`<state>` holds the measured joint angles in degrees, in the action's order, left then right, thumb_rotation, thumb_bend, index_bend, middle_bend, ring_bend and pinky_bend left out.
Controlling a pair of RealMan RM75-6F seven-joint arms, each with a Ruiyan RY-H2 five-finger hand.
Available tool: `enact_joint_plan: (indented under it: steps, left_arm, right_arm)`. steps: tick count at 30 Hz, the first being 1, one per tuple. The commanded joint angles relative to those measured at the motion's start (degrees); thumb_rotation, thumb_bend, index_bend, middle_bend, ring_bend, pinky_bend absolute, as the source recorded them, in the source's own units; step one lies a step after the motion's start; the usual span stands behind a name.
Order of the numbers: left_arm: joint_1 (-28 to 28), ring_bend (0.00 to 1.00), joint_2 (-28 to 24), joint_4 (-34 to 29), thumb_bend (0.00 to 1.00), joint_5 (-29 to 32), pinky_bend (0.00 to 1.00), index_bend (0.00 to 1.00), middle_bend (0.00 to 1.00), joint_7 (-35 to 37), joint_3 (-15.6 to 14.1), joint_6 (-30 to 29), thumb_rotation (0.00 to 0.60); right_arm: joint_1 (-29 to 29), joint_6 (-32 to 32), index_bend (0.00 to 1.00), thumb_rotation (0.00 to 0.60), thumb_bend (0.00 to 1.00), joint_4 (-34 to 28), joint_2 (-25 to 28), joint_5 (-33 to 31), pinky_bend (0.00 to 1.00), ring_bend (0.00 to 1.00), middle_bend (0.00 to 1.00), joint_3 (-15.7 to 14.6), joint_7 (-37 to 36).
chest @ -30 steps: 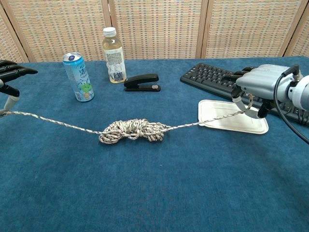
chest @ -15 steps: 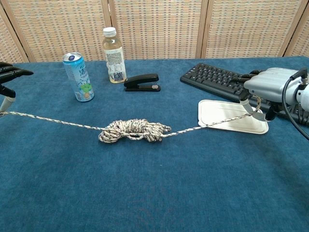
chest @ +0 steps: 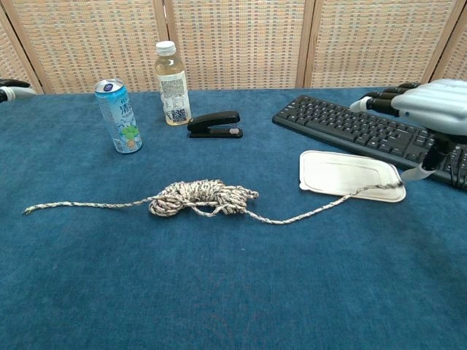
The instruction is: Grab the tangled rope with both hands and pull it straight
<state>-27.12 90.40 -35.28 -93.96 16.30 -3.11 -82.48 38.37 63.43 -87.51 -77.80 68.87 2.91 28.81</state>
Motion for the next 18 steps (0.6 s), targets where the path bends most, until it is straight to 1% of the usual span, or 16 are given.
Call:
enact_joint_plan:
  steps: [1, 2, 4, 5, 6, 7, 9, 11, 13, 15, 18]
  left_arm:
    - [3.52, 0.00, -5.45, -11.09, 0.00, 3.09, 0.00, 0.00, 0.00, -0.58, 2.35, -3.97, 0.600]
    - [4.25, 0.00, -6.56, -13.47, 0.00, 3.56, 0.00, 0.00, 0.00, -1.71, 2.60, -4.65, 0.600]
    - [6.79, 0.00, -10.08, -22.27, 0.00, 5.45, 0.00, 0.00, 0.00, -5.31, 3.14, -6.18, 0.600]
    - [7.54, 0.00, -11.31, -25.53, 0.00, 5.99, 0.00, 0.00, 0.00, -6.49, 3.13, -6.38, 0.600]
    - [8.78, 0.00, -13.37, -30.72, 0.00, 6.75, 0.00, 0.00, 0.00, -8.15, 2.88, -6.66, 0.600]
    - [9.59, 0.00, -14.70, -34.00, 0.00, 7.24, 0.00, 0.00, 0.00, -9.37, 2.73, -6.95, 0.600]
    - [11.87, 0.00, -18.04, -42.72, 0.00, 8.39, 0.00, 0.00, 0.00, -13.27, 2.30, -8.28, 0.600]
    - [13.82, 0.00, -20.19, -49.25, 0.00, 9.09, 0.00, 0.00, 0.00, -15.19, 1.69, -9.49, 0.600]
    - [15.37, 0.00, -21.96, -54.34, 0.00, 9.29, 0.00, 0.00, 0.00, -16.42, 1.00, -10.41, 0.600]
    - [16.78, 0.00, -23.11, -57.98, 0.00, 9.16, 0.00, 0.00, 0.00, -17.74, 0.55, -11.69, 0.600]
    - [18.53, 0.00, -23.86, -61.72, 0.00, 8.90, 0.00, 0.00, 0.00, -18.56, -0.12, -12.91, 0.600]
  right_arm:
    - [-5.75, 8.51, 0.00, 0.600, 0.00, -3.44, 4.42, 7.81, 0.00, 0.00, 0.00, -2.60, -6.12]
    - [-6.77, 10.06, 0.00, 0.600, 0.00, -3.60, 4.85, 9.01, 0.00, 0.00, 0.00, -3.05, -7.25]
    - [-9.90, 14.75, 0.00, 0.600, 0.00, -3.74, 5.65, 12.54, 0.00, 0.00, 0.00, -4.44, -10.94]
    - [-11.03, 16.41, 0.00, 0.600, 0.00, -3.76, 5.82, 13.61, 0.00, 0.00, 0.00, -4.91, -12.22]
    - [-12.71, 18.80, 0.00, 0.600, 0.00, -3.69, 5.96, 15.07, 0.00, 0.00, 0.00, -5.59, -13.83]
    - [-13.66, 20.15, 0.00, 0.600, 0.00, -3.52, 6.00, 15.97, 0.00, 0.00, 0.00, -6.00, -14.61]
    - [-16.71, 24.45, 0.00, 0.600, 0.00, -3.44, 6.09, 18.23, 0.00, 0.00, 0.00, -7.07, -16.43]
    - [-18.94, 27.51, 0.00, 0.600, 0.00, -3.66, 6.23, 19.99, 0.00, 0.00, 0.00, -7.88, -17.24]
    - [-20.78, 29.94, 0.00, 0.600, 0.00, -4.11, 6.48, 21.34, 0.00, 0.00, 0.00, -8.41, -17.00]
    - [-22.67, 32.32, 0.00, 0.600, 0.00, -5.29, 6.77, 22.57, 0.00, 0.00, 0.00, -8.94, -16.93]
    - [-24.91, 34.74, 0.00, 0.600, 0.00, -6.39, 6.99, 23.76, 0.00, 0.00, 0.00, -9.41, -16.66]
